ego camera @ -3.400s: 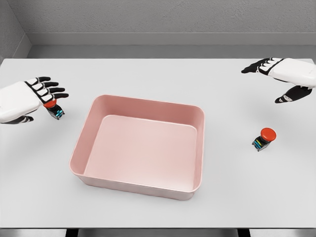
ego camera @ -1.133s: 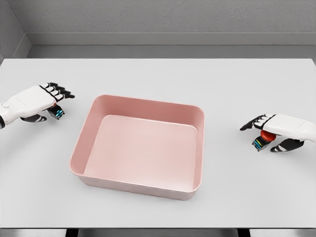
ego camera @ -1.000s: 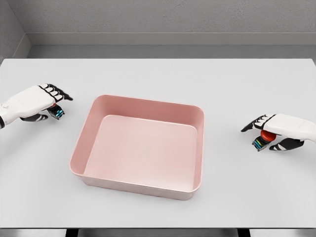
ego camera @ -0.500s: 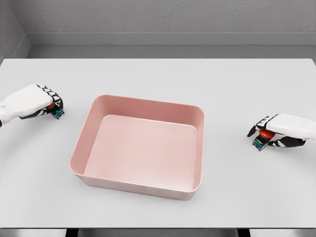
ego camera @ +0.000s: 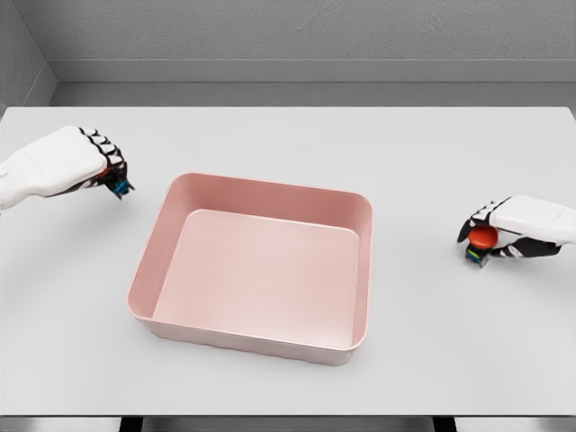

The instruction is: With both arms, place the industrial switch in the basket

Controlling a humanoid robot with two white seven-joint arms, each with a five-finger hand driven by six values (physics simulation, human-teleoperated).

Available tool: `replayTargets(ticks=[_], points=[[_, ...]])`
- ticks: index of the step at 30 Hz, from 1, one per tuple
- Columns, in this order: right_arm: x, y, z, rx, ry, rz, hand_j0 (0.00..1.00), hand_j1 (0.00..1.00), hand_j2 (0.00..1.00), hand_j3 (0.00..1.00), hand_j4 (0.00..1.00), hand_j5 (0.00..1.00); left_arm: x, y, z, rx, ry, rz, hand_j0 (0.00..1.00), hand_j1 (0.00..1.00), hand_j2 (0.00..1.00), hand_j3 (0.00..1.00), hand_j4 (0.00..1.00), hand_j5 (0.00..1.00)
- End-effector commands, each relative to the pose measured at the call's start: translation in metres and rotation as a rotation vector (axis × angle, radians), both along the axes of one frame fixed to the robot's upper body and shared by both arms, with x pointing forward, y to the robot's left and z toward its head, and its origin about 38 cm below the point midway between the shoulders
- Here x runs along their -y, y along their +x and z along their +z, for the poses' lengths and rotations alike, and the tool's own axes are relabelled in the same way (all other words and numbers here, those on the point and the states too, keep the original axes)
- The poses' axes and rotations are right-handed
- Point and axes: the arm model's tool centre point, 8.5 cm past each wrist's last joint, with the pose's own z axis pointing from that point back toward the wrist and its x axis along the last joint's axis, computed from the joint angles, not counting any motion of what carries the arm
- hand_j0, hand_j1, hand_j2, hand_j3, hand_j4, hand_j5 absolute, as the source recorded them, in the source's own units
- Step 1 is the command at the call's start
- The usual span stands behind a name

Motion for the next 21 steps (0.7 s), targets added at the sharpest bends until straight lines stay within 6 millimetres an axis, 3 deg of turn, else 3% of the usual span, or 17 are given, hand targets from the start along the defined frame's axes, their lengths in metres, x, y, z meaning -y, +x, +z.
replayTargets(ticks=[1,9,16,21], points=[[0.0,0.0,0.002,0.001,0.013,-0.005,0.58,0.58,0.58,0.58,0.58,0.58,0.005,-0.006,0.023,0.047,-0.005,-0.034,0.4,0.4,0.4,0.4,0.4,0.4],[-0.004,0.001,0.007,0.007,0.043,-0.001,0.56,0.56,0.56,0.56,0.56,0.56,0.024,-0.019,0.051,0.098,-0.037,-0.113,0.4,0.4,0.4,0.4,0.4,0.4],[-0.007,0.006,0.018,0.03,0.069,0.002,0.55,0.55,0.55,0.55,0.55,0.55,0.047,-0.032,0.063,0.129,-0.055,-0.191,0.4,0.4,0.4,0.4,0.4,0.4],[-0.01,0.007,0.022,0.036,0.092,0.007,0.54,0.54,0.54,0.54,0.54,0.54,0.05,-0.031,0.069,0.143,-0.087,-0.198,0.4,0.4,0.4,0.4,0.4,0.4]])
